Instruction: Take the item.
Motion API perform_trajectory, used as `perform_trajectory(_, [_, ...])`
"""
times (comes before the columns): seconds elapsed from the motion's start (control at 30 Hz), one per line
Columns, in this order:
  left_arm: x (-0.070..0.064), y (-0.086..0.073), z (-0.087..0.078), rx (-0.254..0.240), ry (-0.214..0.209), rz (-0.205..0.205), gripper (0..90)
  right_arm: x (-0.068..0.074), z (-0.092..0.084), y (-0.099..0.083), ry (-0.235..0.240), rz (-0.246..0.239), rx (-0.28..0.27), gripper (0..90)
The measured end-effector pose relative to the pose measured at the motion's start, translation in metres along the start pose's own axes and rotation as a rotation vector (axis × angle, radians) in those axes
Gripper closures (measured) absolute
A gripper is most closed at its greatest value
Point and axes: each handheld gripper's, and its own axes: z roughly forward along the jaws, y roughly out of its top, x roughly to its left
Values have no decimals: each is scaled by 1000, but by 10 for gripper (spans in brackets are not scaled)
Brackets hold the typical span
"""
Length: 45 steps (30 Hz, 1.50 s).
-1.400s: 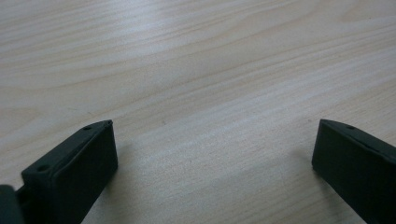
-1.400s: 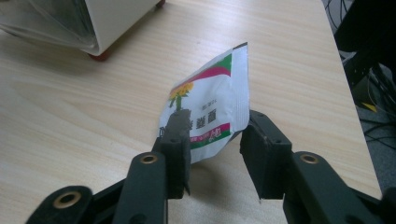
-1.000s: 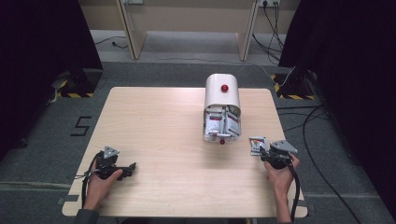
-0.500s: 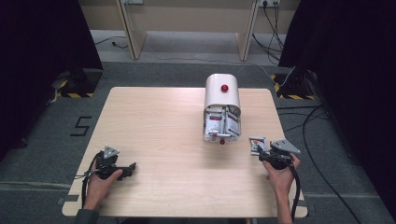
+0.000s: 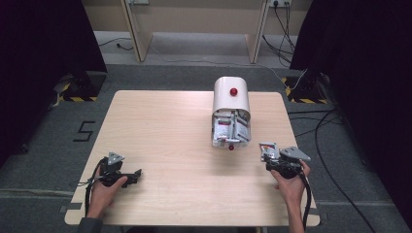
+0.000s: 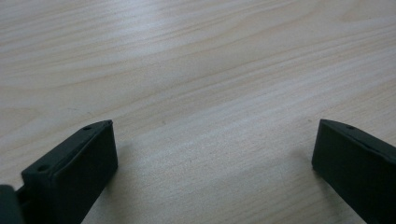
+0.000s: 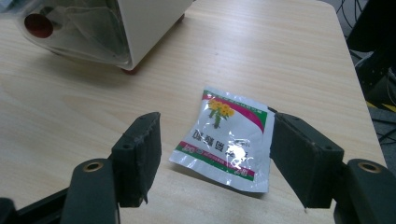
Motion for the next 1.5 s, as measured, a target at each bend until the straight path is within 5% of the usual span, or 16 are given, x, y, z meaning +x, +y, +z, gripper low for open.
perform_trajectory(1.13, [0,0,0,0,0,0,0,33,-16,-12,87,-76,18,310])
perform_trajectory(1.5, [0,0,0,0,0,0,0,41,-27,-17,120,-55,-3,281])
